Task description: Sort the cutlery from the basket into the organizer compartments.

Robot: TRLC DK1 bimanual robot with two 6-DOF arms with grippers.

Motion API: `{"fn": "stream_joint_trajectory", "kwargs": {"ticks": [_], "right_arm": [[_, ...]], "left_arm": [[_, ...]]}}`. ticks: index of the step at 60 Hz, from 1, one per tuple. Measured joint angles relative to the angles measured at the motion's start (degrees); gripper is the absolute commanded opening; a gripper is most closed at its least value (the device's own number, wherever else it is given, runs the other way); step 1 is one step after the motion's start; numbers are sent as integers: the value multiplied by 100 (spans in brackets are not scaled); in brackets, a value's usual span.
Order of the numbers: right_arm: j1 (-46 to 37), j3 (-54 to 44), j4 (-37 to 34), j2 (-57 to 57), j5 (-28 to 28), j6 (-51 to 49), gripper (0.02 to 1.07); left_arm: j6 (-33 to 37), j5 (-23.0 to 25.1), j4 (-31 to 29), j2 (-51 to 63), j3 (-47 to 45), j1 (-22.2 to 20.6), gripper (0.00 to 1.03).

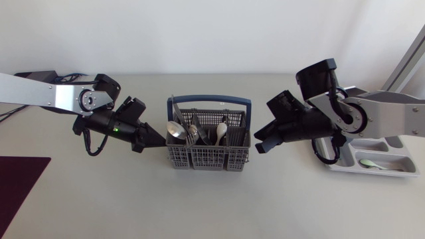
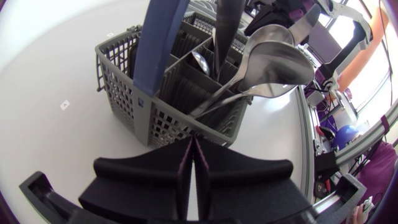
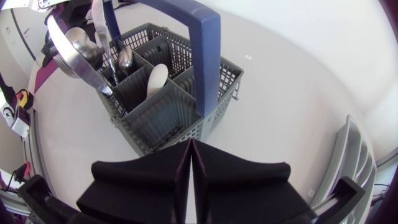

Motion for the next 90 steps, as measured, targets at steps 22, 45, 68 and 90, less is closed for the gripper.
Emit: {"fn": "stream_joint_trajectory", "kwargs": {"ticks": [22, 45, 68, 90], "right_arm": [[0, -249, -2, -197, 238, -4, 8], [7, -439, -105, -745, 304, -7, 19], [87, -503, -330, -1174, 304, -7, 40], [101, -649, -437, -1364, 304, -7, 45]], "left_arm": [[-31, -15, 39, -57, 63, 122, 4], [164, -396, 170, -2485, -1012, 55, 23], [-299, -1849, 1550, -3676, -2109, -1672, 34], [-817, -2667, 2518, -3355, -2181, -2275, 34]]}}
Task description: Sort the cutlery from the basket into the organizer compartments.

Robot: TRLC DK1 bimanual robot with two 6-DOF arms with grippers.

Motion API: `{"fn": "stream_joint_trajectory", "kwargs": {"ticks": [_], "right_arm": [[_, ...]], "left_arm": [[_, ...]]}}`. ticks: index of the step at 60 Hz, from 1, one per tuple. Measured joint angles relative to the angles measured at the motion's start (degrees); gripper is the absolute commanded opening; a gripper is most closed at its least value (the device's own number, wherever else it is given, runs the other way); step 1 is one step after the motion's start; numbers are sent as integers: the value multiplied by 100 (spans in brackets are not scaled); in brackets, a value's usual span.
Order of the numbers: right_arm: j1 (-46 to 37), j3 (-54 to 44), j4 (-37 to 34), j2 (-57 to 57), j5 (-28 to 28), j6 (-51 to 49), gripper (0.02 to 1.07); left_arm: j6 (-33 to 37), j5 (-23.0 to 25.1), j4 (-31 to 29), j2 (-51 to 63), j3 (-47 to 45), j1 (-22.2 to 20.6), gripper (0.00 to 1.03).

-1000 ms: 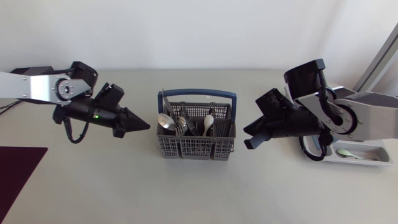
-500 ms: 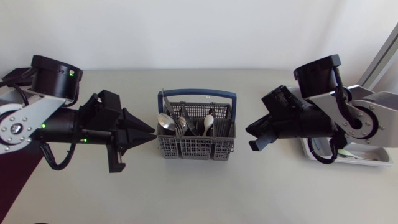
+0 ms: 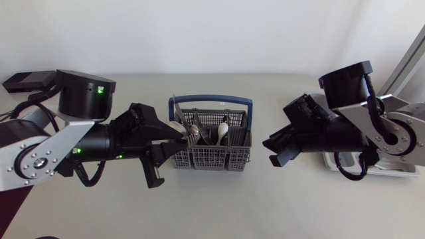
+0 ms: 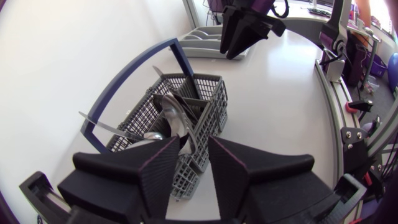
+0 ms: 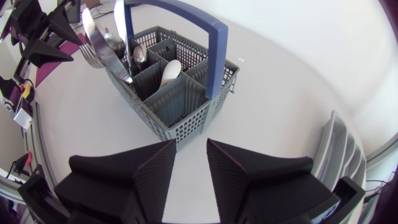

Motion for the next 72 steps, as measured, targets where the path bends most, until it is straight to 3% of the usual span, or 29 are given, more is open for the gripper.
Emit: {"fn": "stream_joint_trajectory", "kwargs": {"ticks": [24, 51, 72], "right_arm": [[0, -77, -17, -118, -2, 0, 45], [0, -153, -20, -164, -4, -22, 45], [0, -190, -17, -164, -7, -24, 45]], "left_arm": [[-273, -24, 142, 483, 44, -107, 33], [-614, -24, 319, 800, 245, -160, 3], [-702, -94, 369, 835, 245, -214, 3]]}}
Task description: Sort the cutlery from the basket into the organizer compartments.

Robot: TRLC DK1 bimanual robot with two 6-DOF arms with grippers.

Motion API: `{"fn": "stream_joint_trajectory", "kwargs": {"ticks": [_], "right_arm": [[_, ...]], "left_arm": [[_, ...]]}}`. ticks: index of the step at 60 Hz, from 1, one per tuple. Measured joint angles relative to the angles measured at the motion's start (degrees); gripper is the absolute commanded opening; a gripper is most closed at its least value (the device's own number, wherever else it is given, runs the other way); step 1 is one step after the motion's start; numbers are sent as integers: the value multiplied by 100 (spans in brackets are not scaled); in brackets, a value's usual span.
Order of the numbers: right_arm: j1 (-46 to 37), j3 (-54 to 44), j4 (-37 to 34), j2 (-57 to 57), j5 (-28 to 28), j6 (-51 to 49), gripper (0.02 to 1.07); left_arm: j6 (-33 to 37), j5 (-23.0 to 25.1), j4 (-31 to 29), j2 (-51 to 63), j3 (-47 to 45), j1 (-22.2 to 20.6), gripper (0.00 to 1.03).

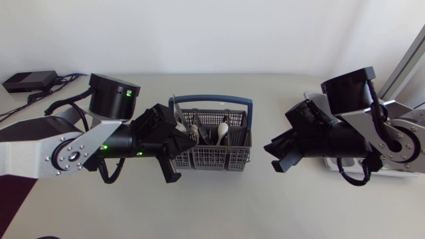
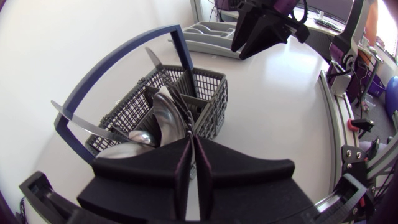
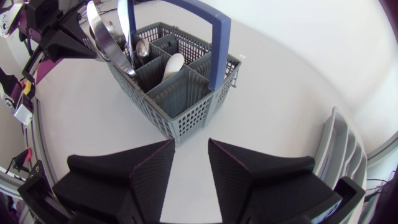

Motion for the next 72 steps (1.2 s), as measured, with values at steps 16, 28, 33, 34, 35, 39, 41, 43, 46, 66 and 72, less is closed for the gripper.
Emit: {"fn": "stream_joint_trajectory", "kwargs": {"ticks": [16, 28, 33, 34, 35, 39, 41, 43, 46, 66, 72], "right_arm": [[0, 0, -2, 0, 0, -20, 45], [35, 0, -2, 0, -4, -20, 45], [37, 0, -2, 0, -15, -20, 45], [37, 0, -2, 0, -15, -20, 45], [37, 0, -2, 0, -15, -20, 45], [37, 0, -2, 0, -15, -20, 45], [37, 0, -4, 0, -15, -20, 45], [46, 0, -4, 0, -15, -20, 45], [50, 0, -20, 0, -15, -20, 45], [256, 0, -170, -131, -17, -20, 46], [382, 31, -264, -299, -15, -20, 46]], "left_arm": [[-17, 7, -92, -221, 0, 31, 3], [-68, 208, -225, -551, 0, 155, 3], [-151, 588, -313, -680, 0, 337, 3], [-162, 664, -330, -693, 2, 378, 3], [-168, 723, -365, -708, 7, 422, 3], [-238, 986, -485, -721, 46, 603, 3], [-280, 1174, -588, -721, 87, 717, 3], [-308, 1331, -710, -721, 138, 826, 3], [-358, 1554, -920, -721, 269, 975, 3], [-468, 2188, -2039, -988, 1298, 1532, 3], [-468, 2258, -2264, -1139, 1552, 1554, 3]]}}
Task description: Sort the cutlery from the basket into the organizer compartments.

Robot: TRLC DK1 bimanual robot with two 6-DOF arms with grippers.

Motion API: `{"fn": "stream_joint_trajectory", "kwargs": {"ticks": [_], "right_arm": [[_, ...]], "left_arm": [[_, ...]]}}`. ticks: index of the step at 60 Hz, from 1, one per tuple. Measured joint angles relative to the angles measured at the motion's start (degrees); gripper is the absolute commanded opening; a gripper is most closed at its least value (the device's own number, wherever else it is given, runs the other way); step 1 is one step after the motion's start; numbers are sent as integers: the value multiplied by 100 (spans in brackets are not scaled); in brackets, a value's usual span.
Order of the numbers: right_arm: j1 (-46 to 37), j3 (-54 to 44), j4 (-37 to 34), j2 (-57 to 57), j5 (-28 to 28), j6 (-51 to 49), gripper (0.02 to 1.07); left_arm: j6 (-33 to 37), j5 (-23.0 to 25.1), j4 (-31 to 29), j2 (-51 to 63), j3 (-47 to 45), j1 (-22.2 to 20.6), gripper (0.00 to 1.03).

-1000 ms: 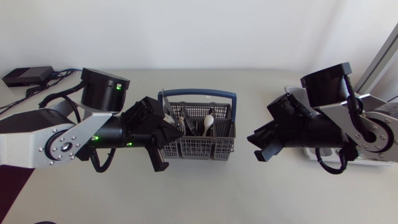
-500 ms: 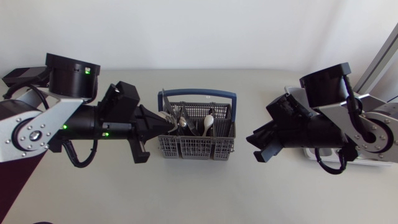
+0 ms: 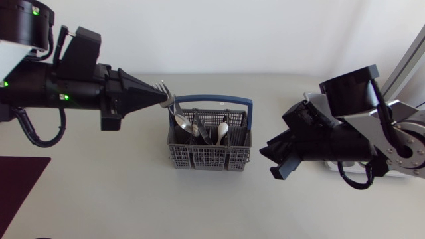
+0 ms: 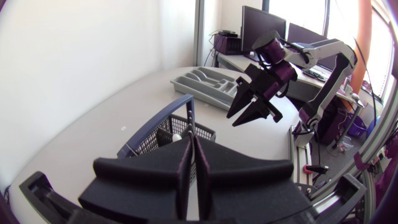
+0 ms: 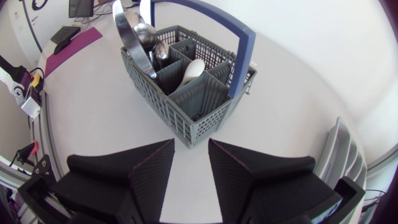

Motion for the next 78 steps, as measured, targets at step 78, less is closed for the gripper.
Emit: {"fn": "stream_joint_trajectory", "kwargs": {"ticks": [78], "right_arm": [[450, 273, -26, -1456, -1384, -199, 63]], "left_arm": [[-586, 2057, -914, 1027, 1429, -1075, 3]]}}
